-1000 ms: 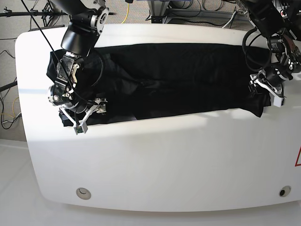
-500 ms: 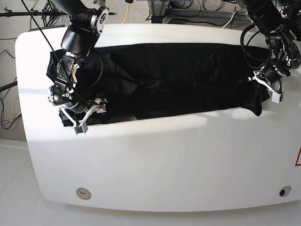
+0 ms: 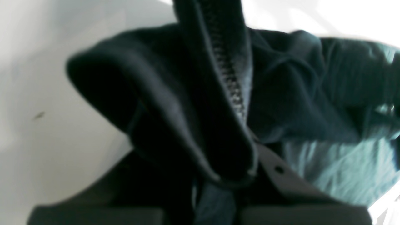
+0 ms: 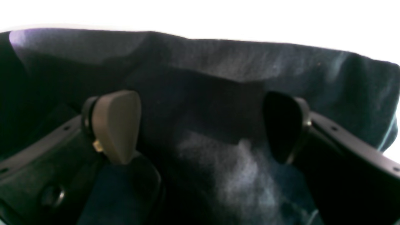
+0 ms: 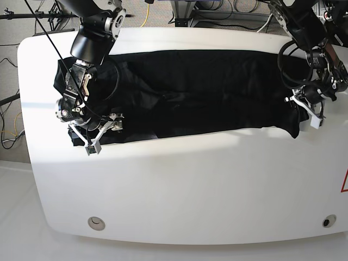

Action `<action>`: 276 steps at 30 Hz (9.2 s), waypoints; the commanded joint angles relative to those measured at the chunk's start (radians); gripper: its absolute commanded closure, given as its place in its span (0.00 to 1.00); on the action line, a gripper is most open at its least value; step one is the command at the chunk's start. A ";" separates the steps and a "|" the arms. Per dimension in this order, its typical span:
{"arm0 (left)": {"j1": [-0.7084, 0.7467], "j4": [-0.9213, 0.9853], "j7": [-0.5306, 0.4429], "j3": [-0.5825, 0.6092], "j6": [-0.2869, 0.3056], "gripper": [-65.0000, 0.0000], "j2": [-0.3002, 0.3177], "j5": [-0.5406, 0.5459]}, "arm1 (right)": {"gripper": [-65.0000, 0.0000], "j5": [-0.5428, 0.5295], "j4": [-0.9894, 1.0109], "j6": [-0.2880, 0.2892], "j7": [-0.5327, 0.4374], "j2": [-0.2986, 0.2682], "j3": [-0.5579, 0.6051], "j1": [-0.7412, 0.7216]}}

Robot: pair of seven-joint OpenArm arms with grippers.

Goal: Fold the T-shirt properly
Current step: 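Lift the strip end with the left gripper and carry it toward the right gripper, then lower the held end onto the strip's middle with the left gripper, then open the left gripper and raise it off the folded shirt, then lower the left gripper onto the folded edge and grasp the black fabric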

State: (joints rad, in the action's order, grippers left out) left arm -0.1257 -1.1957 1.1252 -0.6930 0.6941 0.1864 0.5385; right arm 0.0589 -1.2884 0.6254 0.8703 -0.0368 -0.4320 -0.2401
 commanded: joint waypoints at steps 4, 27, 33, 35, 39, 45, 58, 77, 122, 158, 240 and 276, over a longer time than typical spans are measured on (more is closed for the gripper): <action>-0.059 -0.010 0.052 0.005 0.004 1.00 -0.067 0.009 | 0.09 0.008 0.008 0.001 0.063 0.001 0.000 0.005; -0.070 -0.295 0.114 0.078 0.004 1.00 -0.224 0.007 | 0.09 0.008 0.011 -0.002 0.065 0.004 0.000 0.006; -0.070 -0.439 0.114 0.075 0.004 1.00 -0.210 0.007 | 0.09 0.008 0.011 -0.002 0.065 0.005 0.000 0.006; -0.070 -0.464 0.114 0.075 0.004 1.00 -0.193 0.009 | 0.09 0.008 0.011 -0.002 0.065 0.007 0.000 0.006; -0.070 -0.496 0.114 0.080 0.004 1.00 -0.184 0.009 | 0.09 0.006 0.011 -0.002 0.065 0.007 0.000 0.006; -0.058 -0.531 0.115 0.082 0.004 1.00 -0.187 0.009 | 0.09 0.003 0.011 -0.002 0.065 0.008 0.000 0.006; 0.018 -0.562 0.114 0.121 0.004 1.00 -0.213 0.234 | 0.09 0.006 0.011 -0.002 0.065 0.008 0.000 0.008; 0.002 -0.556 0.077 0.278 -0.012 1.00 -0.328 0.352 | 0.09 0.002 0.008 -0.003 0.065 0.008 0.000 0.028; 0.036 -0.290 -0.101 0.568 -0.021 1.00 -0.343 0.269 | 0.09 0.000 0.008 -0.003 0.065 0.008 0.000 0.021; 0.044 -0.275 -0.145 0.744 -0.015 0.45 -0.299 0.271 | 0.09 0.000 0.006 -0.003 0.066 0.008 0.000 0.025; 0.117 -0.583 -0.185 0.895 -0.262 0.45 0.054 0.249 | 0.09 -0.001 0.006 0.001 0.066 0.008 0.000 0.025; 0.097 -0.649 -0.297 1.129 -0.270 0.45 0.049 -0.464 | 0.09 0.002 0.006 0.001 0.066 0.008 0.000 0.026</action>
State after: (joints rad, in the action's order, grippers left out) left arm -0.0135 -1.8244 0.8661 0.4320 0.4263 0.2344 0.0895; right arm 0.0475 -1.2942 0.6216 0.8524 -0.0330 -0.4328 -0.2256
